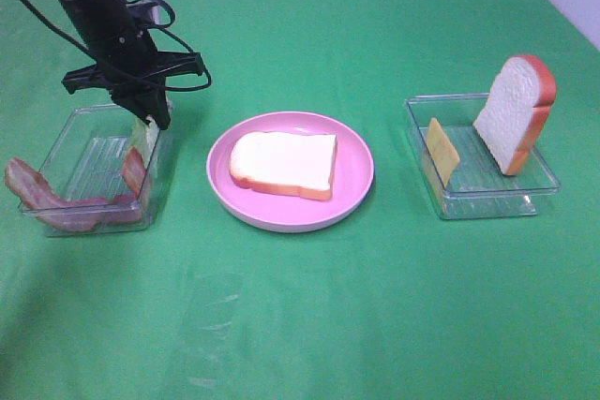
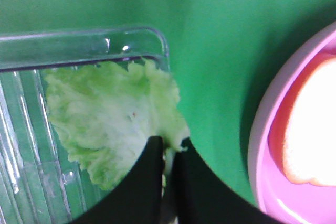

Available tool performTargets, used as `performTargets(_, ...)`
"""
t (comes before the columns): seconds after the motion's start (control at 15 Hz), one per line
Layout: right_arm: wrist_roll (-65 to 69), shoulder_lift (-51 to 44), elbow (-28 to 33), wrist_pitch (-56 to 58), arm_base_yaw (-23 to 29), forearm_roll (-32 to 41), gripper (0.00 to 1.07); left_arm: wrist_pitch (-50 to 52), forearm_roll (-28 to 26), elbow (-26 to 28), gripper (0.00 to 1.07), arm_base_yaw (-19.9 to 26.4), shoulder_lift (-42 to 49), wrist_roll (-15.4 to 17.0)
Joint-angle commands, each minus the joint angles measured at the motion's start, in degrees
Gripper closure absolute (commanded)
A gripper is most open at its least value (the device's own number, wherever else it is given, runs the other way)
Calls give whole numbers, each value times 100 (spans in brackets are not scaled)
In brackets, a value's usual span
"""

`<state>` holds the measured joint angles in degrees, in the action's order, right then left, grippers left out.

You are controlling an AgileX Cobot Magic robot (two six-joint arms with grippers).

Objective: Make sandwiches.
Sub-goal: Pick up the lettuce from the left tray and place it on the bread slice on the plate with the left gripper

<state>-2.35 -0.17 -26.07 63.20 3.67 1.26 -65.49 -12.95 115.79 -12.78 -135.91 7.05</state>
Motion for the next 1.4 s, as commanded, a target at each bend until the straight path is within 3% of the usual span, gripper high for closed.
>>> performTargets(0.07,23,-189,23,-34,-23,23,9,0,-40,17,107,-23,40,-86)
performTargets(0.53,23,-189,23,-34,-23,23,9,-11,-34,17,107,-23,-155,-86)
performTargets(0.87,23,-189,23,-34,-23,23,9,-34,-34,17,94,-23,-155,-86)
performTargets(1.4,23,-189,23,-34,-23,23,9,-178,-23,86,94,-23,-138,-86)
